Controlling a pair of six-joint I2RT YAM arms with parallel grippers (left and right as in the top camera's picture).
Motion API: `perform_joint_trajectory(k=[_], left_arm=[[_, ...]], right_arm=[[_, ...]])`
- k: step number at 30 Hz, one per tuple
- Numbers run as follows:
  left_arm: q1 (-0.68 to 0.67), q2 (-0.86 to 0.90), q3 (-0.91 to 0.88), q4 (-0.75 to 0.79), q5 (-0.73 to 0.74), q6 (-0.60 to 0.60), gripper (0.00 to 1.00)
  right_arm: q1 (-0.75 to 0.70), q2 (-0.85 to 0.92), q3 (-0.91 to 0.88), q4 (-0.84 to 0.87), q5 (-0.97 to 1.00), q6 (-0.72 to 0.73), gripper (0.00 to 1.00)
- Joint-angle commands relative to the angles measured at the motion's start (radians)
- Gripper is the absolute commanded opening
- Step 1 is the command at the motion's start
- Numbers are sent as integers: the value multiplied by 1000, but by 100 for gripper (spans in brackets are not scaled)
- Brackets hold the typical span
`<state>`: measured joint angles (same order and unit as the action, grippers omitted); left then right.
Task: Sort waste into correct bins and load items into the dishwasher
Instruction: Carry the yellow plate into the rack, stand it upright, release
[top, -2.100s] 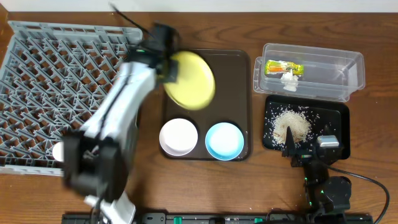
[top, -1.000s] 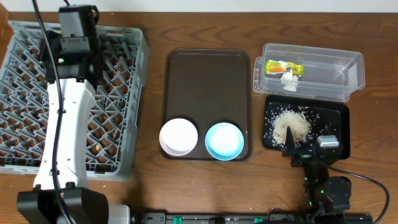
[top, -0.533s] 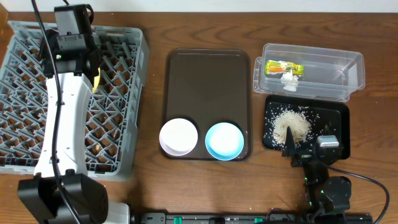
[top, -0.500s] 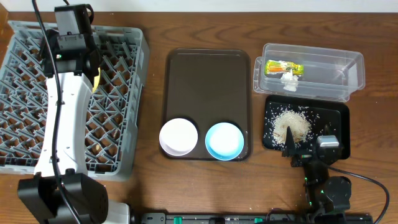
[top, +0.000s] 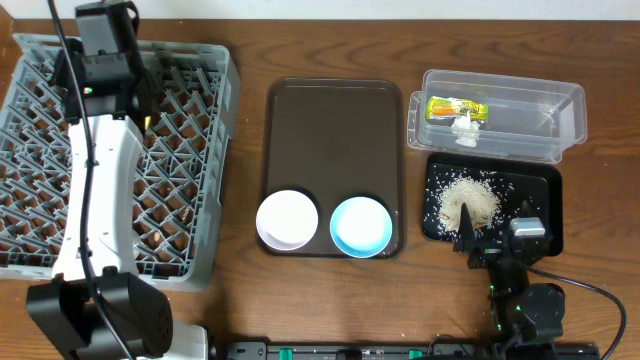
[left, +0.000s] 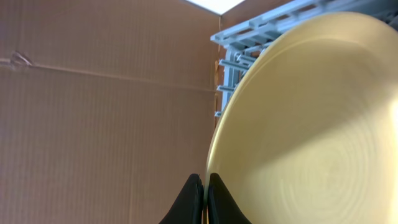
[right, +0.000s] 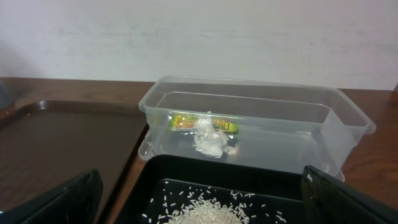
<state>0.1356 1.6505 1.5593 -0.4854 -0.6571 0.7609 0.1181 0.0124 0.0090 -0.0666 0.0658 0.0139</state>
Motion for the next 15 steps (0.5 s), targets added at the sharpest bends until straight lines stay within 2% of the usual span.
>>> perform_joint_trajectory(k=[1,12,15], left_arm=[[25,41,-5,20,-5,51,6],[58,106,-5,78,-10,129,6],[58,106,-5,140,-60,154,6]], right_arm=[[-8,-6,-3,-2,-3,-8,99],[-8,-6,-3,-2,-3,-8,99],[-8,-6,-3,-2,-3,-8,99]])
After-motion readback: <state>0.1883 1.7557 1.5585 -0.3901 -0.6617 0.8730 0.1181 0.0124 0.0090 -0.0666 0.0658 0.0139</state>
